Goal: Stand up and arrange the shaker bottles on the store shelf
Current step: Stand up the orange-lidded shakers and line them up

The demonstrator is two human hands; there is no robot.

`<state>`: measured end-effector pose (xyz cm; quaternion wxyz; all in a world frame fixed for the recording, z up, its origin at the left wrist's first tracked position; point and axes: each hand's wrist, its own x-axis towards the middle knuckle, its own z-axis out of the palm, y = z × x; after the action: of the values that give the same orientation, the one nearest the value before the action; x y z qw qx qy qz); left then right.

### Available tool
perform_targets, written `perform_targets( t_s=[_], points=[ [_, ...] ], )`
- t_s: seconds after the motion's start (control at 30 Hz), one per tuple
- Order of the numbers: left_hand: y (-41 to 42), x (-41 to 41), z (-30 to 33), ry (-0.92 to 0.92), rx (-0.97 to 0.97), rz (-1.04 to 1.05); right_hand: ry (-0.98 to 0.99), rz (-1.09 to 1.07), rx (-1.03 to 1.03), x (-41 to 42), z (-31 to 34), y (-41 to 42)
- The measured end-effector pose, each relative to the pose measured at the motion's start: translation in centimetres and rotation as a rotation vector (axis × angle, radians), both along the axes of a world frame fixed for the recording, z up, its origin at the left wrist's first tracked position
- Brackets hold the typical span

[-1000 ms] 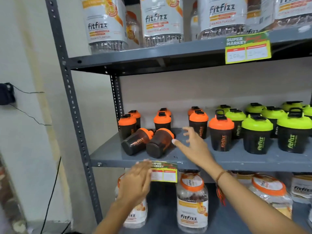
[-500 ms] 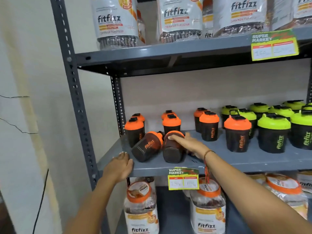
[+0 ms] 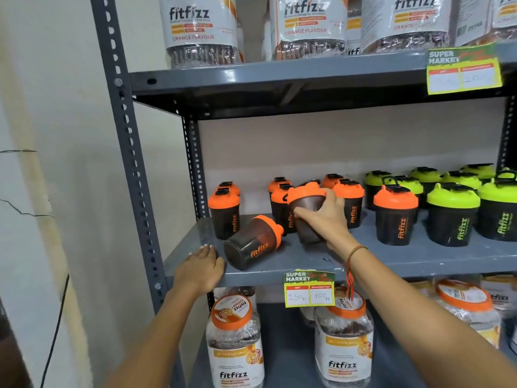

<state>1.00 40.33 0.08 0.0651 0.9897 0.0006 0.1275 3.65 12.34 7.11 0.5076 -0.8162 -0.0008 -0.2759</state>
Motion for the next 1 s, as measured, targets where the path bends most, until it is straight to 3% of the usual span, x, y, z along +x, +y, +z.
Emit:
perform_targets(
  t_s=[0.2,0.53,0.63,0.7,0.77,0.9,1.0],
  points=[
    [-0.3,-0.3,0.1,0.003,0.016,0.016,-0.250,-0.170,0.022,-0.9,-2.4,0.4],
    [-0.6,-0.6,0.3,0.009,0.012,0.013,-0.282,-0.248,-0.043,-1.2,-4.3,0.3],
    [-0.2,-0.6,0.6,0.030,0.015,-0.001,-0.533,-0.320,-0.079,-2.3,-3.9,1.0],
    [0.4,-0.7,1.1,0.072,0.006,-0.029,-0.754,-0.210,-0.235,-3.3,-2.8,1.7],
    [1.0,-0.8,1.2,0.094,0.009,-0.037,-0.795,0.016,-0.501,-4.0,-1.4,2.7],
    [1.3,-0.7,0.2,0.007,0.036,0.000,-0.513,0.266,-1.135,-3.0,-1.1,5.5],
    [1.4,-0.5,-0.1,-0.015,0.030,0.009,-0.427,0.316,-1.349,-1.4,-1.3,6.7]
  ],
)
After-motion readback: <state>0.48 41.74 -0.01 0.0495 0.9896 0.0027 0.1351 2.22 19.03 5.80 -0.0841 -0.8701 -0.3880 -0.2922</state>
